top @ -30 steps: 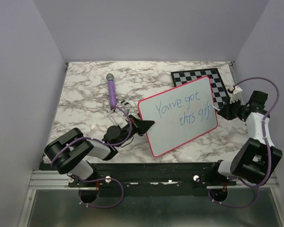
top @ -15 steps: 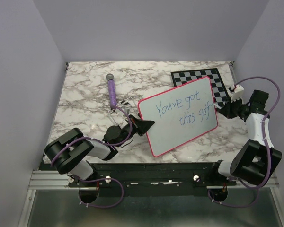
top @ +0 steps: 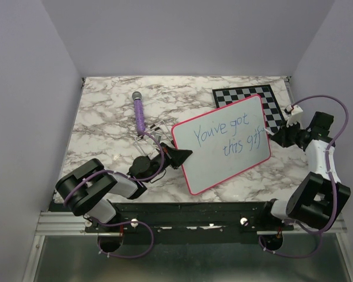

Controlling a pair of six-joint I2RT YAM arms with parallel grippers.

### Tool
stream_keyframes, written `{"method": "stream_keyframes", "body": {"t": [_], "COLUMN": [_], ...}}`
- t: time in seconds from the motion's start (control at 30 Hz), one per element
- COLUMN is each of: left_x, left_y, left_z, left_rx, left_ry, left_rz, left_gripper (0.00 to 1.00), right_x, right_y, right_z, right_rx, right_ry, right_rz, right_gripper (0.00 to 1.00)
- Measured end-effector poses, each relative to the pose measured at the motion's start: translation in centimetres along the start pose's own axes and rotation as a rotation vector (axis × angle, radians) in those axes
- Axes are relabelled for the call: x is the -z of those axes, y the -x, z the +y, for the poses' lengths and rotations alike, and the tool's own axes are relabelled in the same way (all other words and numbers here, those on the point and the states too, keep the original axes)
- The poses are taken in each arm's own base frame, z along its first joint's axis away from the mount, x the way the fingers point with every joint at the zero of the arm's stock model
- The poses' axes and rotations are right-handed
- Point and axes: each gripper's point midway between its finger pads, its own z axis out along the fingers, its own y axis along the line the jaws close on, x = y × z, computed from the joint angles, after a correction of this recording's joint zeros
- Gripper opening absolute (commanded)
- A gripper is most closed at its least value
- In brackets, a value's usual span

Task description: Write a sentence on the whiteboard

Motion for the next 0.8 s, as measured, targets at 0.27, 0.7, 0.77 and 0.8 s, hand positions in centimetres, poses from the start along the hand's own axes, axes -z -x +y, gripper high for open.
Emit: {"method": "stream_keyframes", "body": {"t": [0.27,0.7,0.77,0.8], "left_x": [0.0,0.0,0.0,0.0], "left_y": [-0.1,-0.1,-0.1,-0.1], "left_z": [0.1,0.1,0.1,0.1], "left_rx": [0.009,0.014,0.014,0.014], "left_ry": [0.004,0.005,0.005,0.005], "left_rz": [0.002,0.001,0.001,0.001], "left_gripper": [0.00,0.00,0.00,0.00], "right_x": [-0.3,-0.2,-0.1,-0.1], "right_y": [-0.4,-2.0,-2.3,-2.4], "right_z": [-0.1,0.4,0.5,0.5], "right_rx": [-0.006,0.026,0.032,0.035], "right_ry": [0.009,0.012,0.008,0.008], "right_rz": [0.012,0.042,0.048,0.051], "right_gripper": [0.01,0.01,0.01,0.01]}}
